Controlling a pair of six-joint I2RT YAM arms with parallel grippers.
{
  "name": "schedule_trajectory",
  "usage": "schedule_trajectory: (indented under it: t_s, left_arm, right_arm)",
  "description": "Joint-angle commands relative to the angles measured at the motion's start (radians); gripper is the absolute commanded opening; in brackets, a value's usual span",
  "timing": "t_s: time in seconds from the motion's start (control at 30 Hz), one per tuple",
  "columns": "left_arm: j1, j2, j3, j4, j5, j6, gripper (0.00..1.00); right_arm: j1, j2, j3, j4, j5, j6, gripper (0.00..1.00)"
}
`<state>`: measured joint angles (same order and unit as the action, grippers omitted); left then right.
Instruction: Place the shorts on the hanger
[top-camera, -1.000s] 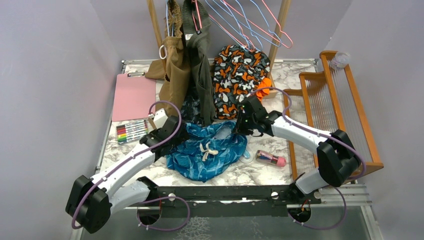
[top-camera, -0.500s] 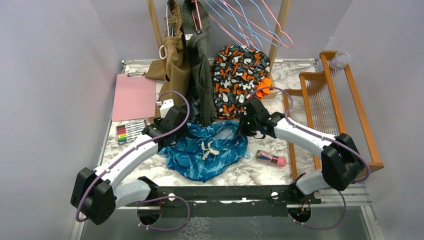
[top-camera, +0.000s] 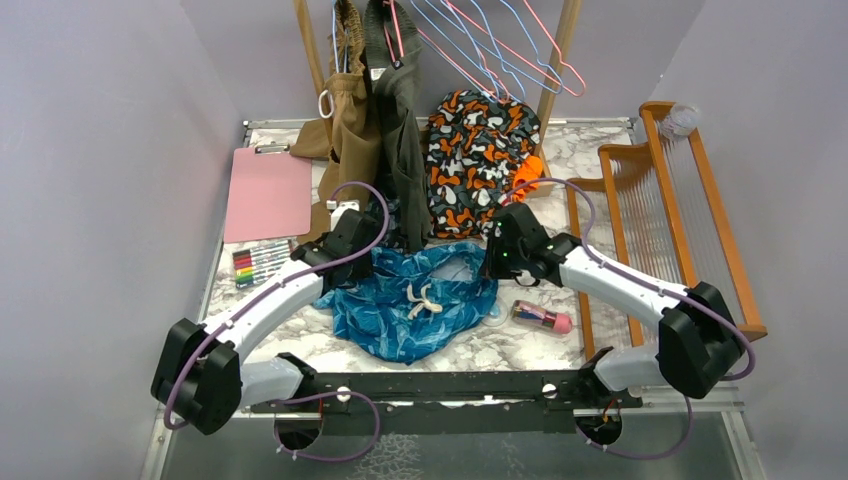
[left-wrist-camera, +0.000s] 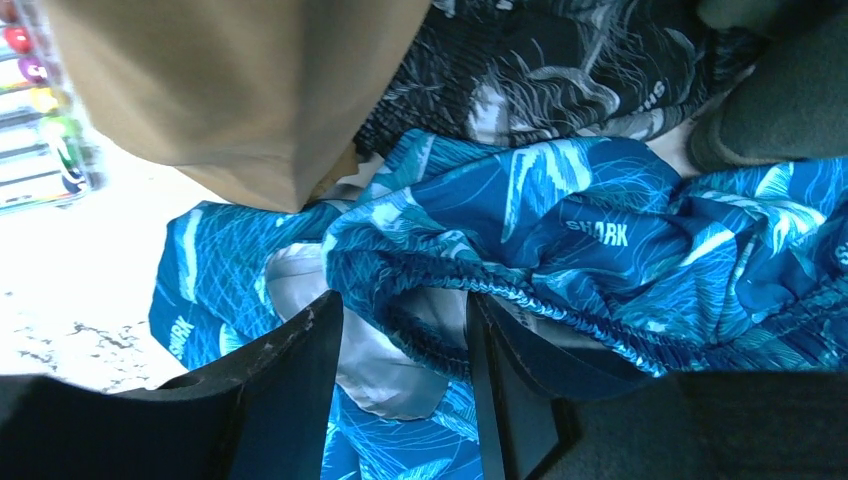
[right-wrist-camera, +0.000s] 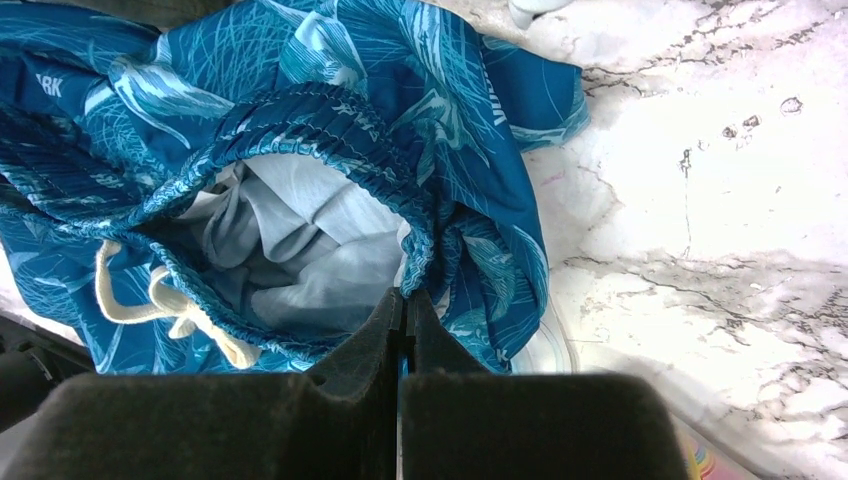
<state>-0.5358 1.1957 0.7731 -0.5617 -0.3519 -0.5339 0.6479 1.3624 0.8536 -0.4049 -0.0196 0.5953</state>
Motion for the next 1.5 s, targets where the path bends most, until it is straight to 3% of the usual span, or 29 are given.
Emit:
schedule_trajectory:
  t_s: [0.0, 0.1, 0.27, 0.43, 0.6, 0.8, 1.17, 1.23, 1.37, 1.47]
  left_arm:
    - [0.005, 0.020, 0.000, 0.035, 0.095, 0.045, 0.52]
    - [0.005, 0.037, -0.005, 0.043, 0.116, 0.052, 0.48]
    - [0.004, 0.049, 0.001, 0.049, 0.121, 0.064, 0.16]
    - [0.005, 0.016, -0.007, 0.056, 0.105, 0.068, 0.00]
    - [0.005, -0.009, -0.020, 0.068, 0.104, 0.063, 0.00]
    - [0.005, -0.023, -0.030, 0.075, 0.108, 0.062, 0.00]
    - [0.005, -0.055, -0.045, 0.090, 0.123, 0.070, 0.00]
    - [0.005, -0.062, -0.050, 0.101, 0.139, 0.077, 0.00]
    - [0.005, -0.082, -0.062, 0.115, 0.150, 0.074, 0.00]
    - [0.005, -0.101, -0.061, 0.115, 0.154, 0.071, 0.00]
  right_arm:
    - [0.006, -0.031, -0.031, 0.012, -0.003, -0.025, 0.01]
    - [0.006, -0.035, -0.036, 0.024, -0.029, -0.035, 0.01]
    - [0.006, -0.039, -0.022, 0.022, -0.037, -0.054, 0.02]
    - [0.005, -0.048, 0.003, -0.001, 0.015, -0.075, 0.22]
    - [0.005, -0.021, 0.050, -0.011, 0.051, -0.092, 0.44]
    - [0.004, 0.046, 0.105, 0.003, 0.048, -0.092, 0.49]
    - [0.003, 0.140, 0.096, 0.025, 0.094, -0.127, 0.44]
    - [0.004, 0.135, 0.075, 0.036, 0.098, -0.132, 0.37]
    - [0.004, 0.111, 0.051, 0.052, 0.081, -0.135, 0.03]
    - [0.004, 0.065, 0.034, 0.072, 0.057, -0.143, 0.01]
